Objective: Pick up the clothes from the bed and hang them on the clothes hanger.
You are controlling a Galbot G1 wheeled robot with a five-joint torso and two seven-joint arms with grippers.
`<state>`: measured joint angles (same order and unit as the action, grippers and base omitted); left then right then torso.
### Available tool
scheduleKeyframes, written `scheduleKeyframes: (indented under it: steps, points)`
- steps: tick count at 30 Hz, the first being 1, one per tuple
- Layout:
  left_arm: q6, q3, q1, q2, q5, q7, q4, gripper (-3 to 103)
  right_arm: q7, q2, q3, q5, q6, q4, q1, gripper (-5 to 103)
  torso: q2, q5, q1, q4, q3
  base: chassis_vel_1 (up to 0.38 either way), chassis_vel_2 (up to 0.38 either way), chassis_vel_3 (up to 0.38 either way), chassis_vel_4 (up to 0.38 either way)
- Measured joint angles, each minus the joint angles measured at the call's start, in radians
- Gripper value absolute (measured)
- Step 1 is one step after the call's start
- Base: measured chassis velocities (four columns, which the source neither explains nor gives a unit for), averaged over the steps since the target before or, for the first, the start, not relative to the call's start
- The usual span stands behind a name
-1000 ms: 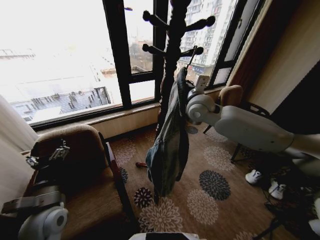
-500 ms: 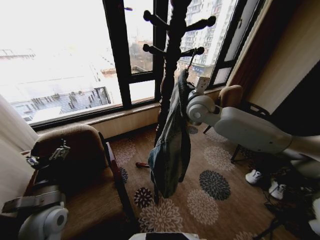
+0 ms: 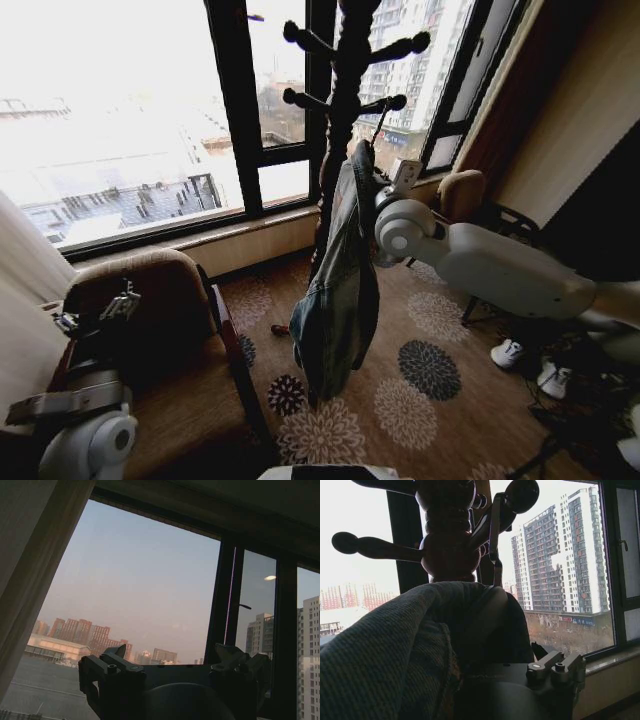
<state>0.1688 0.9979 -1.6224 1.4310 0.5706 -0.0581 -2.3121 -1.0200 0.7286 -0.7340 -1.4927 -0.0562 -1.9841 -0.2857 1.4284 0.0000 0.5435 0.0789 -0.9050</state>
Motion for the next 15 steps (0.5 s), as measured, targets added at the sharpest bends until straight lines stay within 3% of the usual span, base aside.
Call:
scheduleKeyframes:
  steps: [15]
  points:
    - [-0.003,-0.007,0.001,0.000,-0.009,-0.001,0.000,100,0.024,-0.153,0.121,0.045,-0.010,-0.190,0.153,100,0.000,0.0001,0.000,-0.0001,0.000,0.000,0.000,0.000,0.000]
